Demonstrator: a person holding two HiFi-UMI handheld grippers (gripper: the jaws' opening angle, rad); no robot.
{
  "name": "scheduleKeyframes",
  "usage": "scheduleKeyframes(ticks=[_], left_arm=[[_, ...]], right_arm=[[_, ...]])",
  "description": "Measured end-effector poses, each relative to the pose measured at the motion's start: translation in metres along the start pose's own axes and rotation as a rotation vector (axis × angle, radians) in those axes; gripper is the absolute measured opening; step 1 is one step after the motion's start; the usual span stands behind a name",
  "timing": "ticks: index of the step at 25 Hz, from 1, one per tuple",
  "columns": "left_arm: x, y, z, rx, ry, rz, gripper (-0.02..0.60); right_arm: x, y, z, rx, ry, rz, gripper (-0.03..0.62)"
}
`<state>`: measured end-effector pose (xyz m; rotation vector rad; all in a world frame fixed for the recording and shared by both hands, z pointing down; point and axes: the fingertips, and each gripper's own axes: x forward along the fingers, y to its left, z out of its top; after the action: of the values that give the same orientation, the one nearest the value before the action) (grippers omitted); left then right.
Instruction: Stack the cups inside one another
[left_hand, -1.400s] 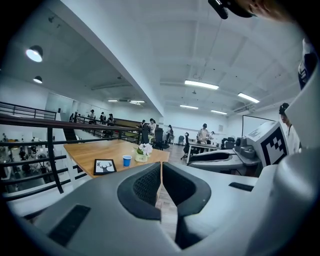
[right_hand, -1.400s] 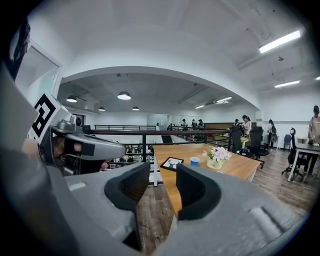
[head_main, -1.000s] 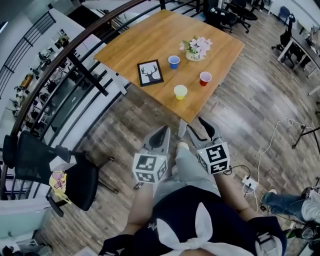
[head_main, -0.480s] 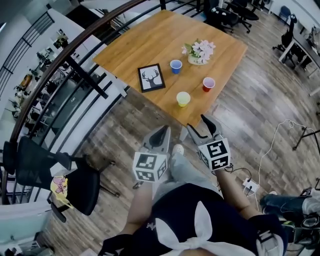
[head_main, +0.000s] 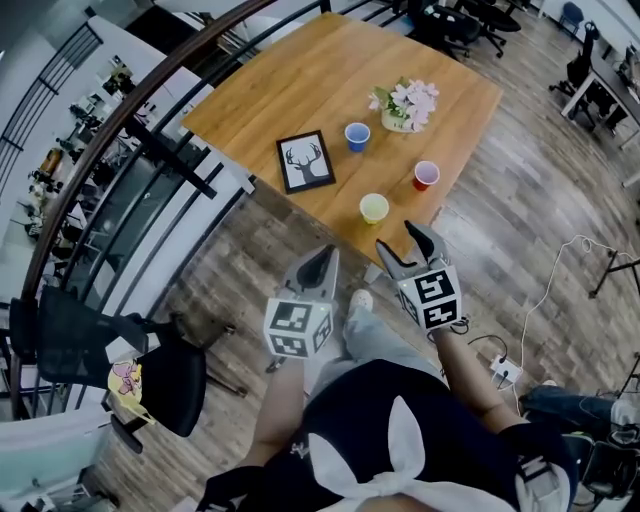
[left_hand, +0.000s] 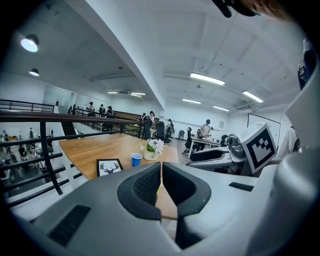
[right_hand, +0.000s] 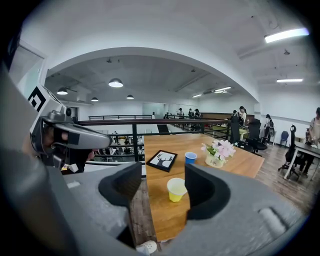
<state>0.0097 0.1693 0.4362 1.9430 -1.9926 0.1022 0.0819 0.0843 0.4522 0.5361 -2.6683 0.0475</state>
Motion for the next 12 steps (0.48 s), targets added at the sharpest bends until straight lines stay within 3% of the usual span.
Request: scheduleKeyframes(ticks=[12], left_arm=[[0.048,0.034,-0.007,-0.019,0.058,-0.018,0.026]], right_arm=[[0.059,-0.023,-0.023,0.014,0.099,0.012,0.311]])
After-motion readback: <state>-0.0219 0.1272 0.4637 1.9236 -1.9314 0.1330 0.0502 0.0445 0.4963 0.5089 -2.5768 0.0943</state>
